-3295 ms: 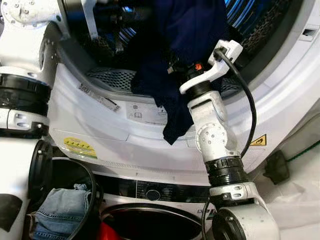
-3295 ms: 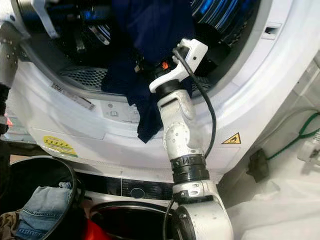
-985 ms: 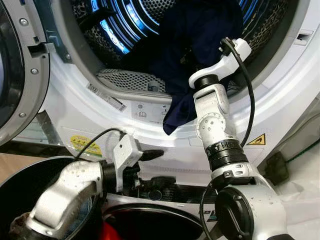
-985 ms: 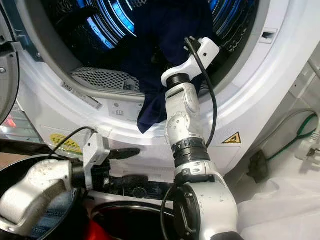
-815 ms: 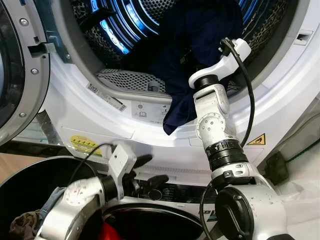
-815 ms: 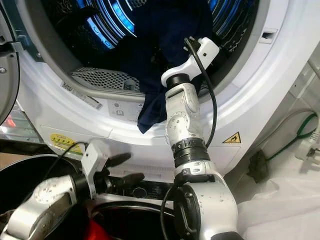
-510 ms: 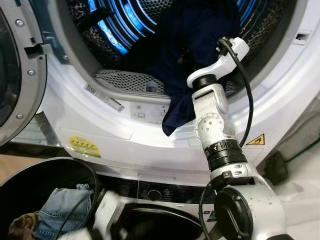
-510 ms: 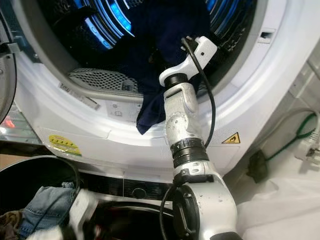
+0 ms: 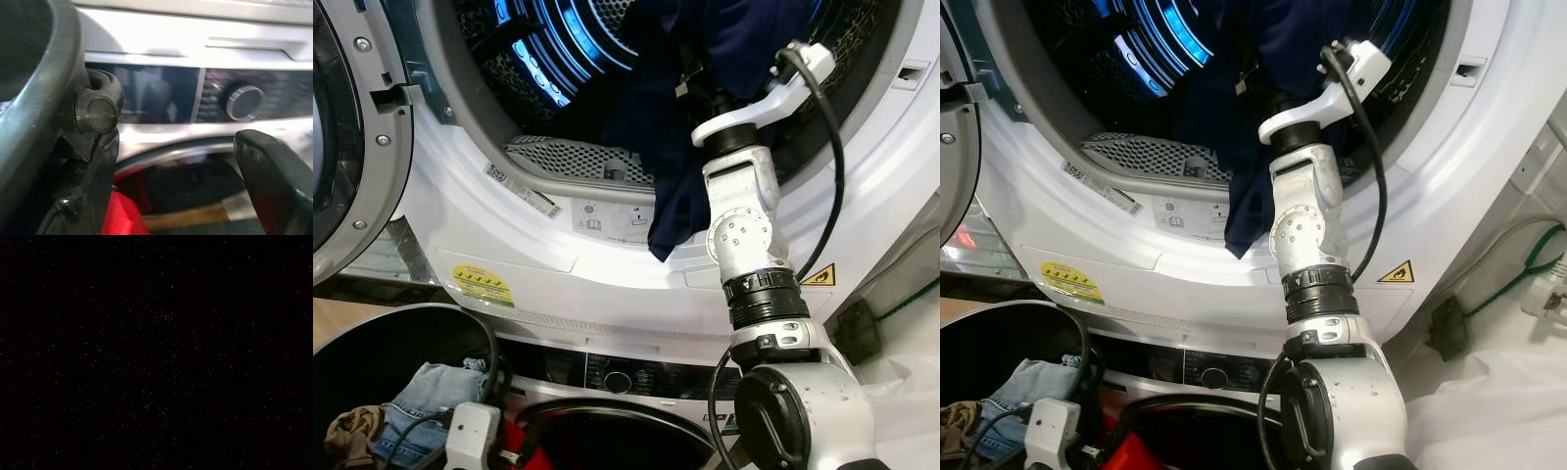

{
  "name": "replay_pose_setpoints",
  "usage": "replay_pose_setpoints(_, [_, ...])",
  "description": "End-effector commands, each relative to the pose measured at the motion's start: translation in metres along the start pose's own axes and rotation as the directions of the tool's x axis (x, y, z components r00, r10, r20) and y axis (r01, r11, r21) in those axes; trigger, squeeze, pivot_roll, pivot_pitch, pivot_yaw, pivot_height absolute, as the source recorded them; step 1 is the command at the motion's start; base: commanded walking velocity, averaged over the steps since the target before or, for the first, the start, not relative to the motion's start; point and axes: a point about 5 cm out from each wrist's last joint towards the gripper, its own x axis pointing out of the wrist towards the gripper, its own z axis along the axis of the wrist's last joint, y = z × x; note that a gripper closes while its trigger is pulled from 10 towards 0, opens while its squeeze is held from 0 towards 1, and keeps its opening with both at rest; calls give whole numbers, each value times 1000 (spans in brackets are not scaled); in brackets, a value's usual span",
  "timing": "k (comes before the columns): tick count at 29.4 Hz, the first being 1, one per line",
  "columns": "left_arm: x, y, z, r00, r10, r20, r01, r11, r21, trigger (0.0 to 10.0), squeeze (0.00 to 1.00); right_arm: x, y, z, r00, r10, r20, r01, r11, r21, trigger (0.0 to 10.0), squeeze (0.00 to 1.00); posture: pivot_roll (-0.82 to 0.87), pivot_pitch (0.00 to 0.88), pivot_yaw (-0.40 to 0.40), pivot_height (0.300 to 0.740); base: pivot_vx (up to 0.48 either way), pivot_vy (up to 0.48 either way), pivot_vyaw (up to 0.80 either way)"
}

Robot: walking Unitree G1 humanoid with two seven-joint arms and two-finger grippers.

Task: Clothes washing

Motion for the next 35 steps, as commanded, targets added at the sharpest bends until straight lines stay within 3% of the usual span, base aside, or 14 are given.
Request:
replay_pose_setpoints(1, [8,-15,46,974,-140,179,112,981,160,10000,0,-2,1,5,1000,24,11,-24,1000,-14,10000,0,171,0,-53,740,0,0,0])
replay_pose_setpoints(4, [14,-41,65,917,-370,150,328,912,245,10000,0,-8,-3,-2,1000,4,-9,-4,1000,-6,10000,0,188,0,-54,740,0,0,0])
replay_pose_setpoints(7, [15,-51,68,880,-461,117,418,867,270,10000,0,-11,-4,-5,1000,-6,-20,6,1000,-1,10000,0,188,0,-51,740,0,0,0])
replay_pose_setpoints(9, [18,-62,79,824,-558,94,498,794,349,10000,0,-15,-6,-8,999,-19,-39,19,1000,-11,10000,0,184,0,-47,740,0,0,0])
replay_pose_setpoints(12, [23,-64,91,819,-561,118,491,793,361,10000,0,-17,-10,-8,998,-36,-48,36,999,-19,10000,0,182,0,-43,740,0,0,0])
replay_pose_setpoints(17, [14,-72,51,771,-619,-150,633,716,295,10000,0,-26,-14,-14,995,-71,-77,70,997,-17,10000,0,171,0,-36,740,0,0,0])
replay_pose_setpoints(19, [13,-73,48,775,-610,-168,628,713,311,10000,0,-28,-14,-17,993,-76,-90,75,997,-22,10000,0,171,0,-34,740,0,0,0])
replay_pose_setpoints(24, [14,-72,54,809,-571,-135,581,746,326,10000,0,-30,-14,-23,990,-90,-113,89,996,-13,10000,0,173,0,-32,740,0,0,0])
replay_pose_setpoints(26, [17,-61,59,874,-473,-112,479,800,362,10000,0,-31,-13,-26,988,-92,-121,91,996,-12,10000,0,173,0,-29,740,0,0,0])
replay_pose_setpoints(28, [15,-56,63,903,-422,-77,417,823,387,10000,0,-32,-12,-27,988,-90,-122,90,996,-10,10000,0,173,0,-26,740,0,0,0])
replay_pose_setpoints(29, [14,-46,70,953,-304,5,276,871,406,10000,0,-32,-12,-27,989,-91,-121,90,996,-7,10000,0,173,0,-26,740,0,0,0])
replay_pose_setpoints(31, [12,-39,76,974,-216,68,172,902,397,10000,0,-32,-12,-27,989,-92,-119,92,996,-6,10000,0,179,0,-21,740,0,0,0])
replay_pose_setpoints(32, [5,-26,85,983,-71,171,5,933,361,10000,0,-32,-13,-27,988,-99,-119,99,995,-6,10000,0,181,0,-22,740,0,0,0])
replay_pose_setpoints(35, [-5,-11,80,984,49,174,-105,939,326,10000,0,-33,-15,-27,987,-108,-121,109,994,-4,10000,0,194,0,-23,740,0,0,0])
